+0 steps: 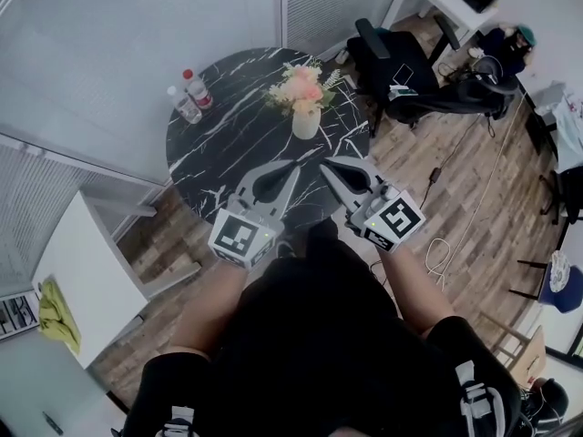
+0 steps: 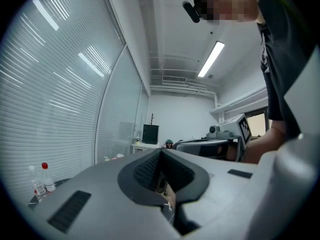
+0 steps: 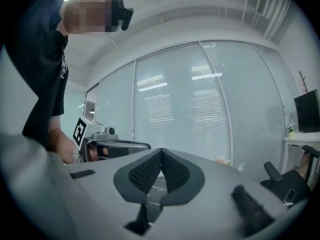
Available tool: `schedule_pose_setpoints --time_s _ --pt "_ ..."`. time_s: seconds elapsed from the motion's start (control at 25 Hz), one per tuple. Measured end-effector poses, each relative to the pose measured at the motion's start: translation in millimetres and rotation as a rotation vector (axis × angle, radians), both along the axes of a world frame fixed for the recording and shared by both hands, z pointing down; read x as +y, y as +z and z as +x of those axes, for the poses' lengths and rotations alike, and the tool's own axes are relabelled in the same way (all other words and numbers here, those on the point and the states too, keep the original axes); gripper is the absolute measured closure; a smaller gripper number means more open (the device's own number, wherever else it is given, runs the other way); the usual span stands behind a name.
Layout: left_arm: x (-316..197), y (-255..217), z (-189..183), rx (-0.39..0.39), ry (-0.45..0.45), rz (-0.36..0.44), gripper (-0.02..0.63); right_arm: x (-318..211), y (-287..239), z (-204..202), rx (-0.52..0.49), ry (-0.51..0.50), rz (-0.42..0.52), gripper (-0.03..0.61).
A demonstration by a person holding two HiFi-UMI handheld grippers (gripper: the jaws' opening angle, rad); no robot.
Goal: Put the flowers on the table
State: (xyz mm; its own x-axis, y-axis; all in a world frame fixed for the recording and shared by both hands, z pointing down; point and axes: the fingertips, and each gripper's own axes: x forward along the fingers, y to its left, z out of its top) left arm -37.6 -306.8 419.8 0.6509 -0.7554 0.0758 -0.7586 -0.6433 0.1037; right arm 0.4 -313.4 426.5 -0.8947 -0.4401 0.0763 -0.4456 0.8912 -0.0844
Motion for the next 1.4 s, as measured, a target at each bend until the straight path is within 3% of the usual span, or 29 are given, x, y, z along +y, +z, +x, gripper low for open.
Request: schedule_pose_setpoints --time_s 0.48,1.4 --pt "8 -18 11 -0.015 0.036 0.025 0.601 9 -16 -3 0.025 0.031 0.050 0.558" --pt "5 -14 9 -0.026 0.052 0.023 0.601 9 -15 0 0.029 0.061 0.046 0.558"
